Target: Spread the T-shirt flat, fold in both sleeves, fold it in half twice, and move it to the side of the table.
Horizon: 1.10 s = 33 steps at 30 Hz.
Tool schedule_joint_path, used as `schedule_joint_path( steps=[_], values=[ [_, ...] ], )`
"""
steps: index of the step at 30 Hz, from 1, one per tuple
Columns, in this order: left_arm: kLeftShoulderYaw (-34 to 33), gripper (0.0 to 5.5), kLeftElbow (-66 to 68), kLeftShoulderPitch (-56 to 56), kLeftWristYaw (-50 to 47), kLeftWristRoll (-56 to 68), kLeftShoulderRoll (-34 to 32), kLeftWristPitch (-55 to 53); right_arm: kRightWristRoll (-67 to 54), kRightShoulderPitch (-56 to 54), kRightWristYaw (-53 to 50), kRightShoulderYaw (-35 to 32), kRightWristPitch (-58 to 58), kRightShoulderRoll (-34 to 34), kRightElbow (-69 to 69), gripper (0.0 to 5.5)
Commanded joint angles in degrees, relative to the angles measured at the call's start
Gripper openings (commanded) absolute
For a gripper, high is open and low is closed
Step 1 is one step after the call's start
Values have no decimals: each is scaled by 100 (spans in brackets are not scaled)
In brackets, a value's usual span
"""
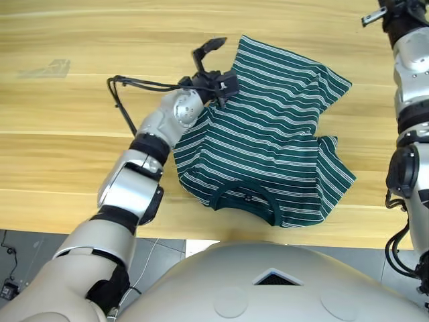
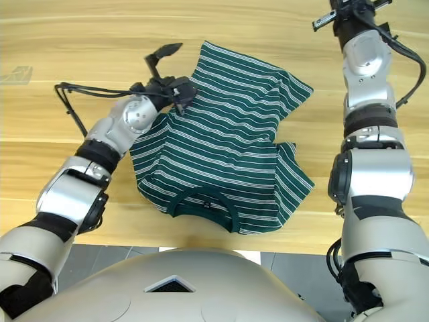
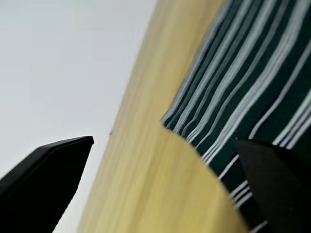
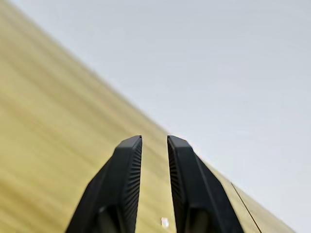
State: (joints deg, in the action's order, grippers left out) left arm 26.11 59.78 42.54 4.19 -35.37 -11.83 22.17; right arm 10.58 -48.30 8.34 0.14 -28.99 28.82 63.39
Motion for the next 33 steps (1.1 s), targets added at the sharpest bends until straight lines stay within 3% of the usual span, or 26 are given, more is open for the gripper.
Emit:
schedule_joint_path(
  steps=[1, 7, 15, 18, 28, 33],
  values=[
    [50, 539, 921, 628, -77, -20, 295, -245, -333, 493, 228, -216, -60, 119, -899, 96],
    [438, 539, 1481, 646, -305, -353, 168, -375, -566, 1208, 381, -384, 312, 160, -2242, 96],
    [246, 539, 1143, -22, -609, -168, -1105, 182, -560, 1785, 347, -369, 802, -16, -3104, 96],
    [93, 539, 879, -397, -719, 20, -1280, 180, -484, 1889, 323, -283, 869, -138, -3097, 96],
    [-121, 539, -773, -1164, -750, 274, -1241, 101, -367, 1959, 446, 29, 960, -333, -3257, 96],
    [-798, 539, -2606, -1567, -1408, 150, -1679, -338, -346, 2027, 511, 53, 951, -318, -3328, 96]
  ],
)
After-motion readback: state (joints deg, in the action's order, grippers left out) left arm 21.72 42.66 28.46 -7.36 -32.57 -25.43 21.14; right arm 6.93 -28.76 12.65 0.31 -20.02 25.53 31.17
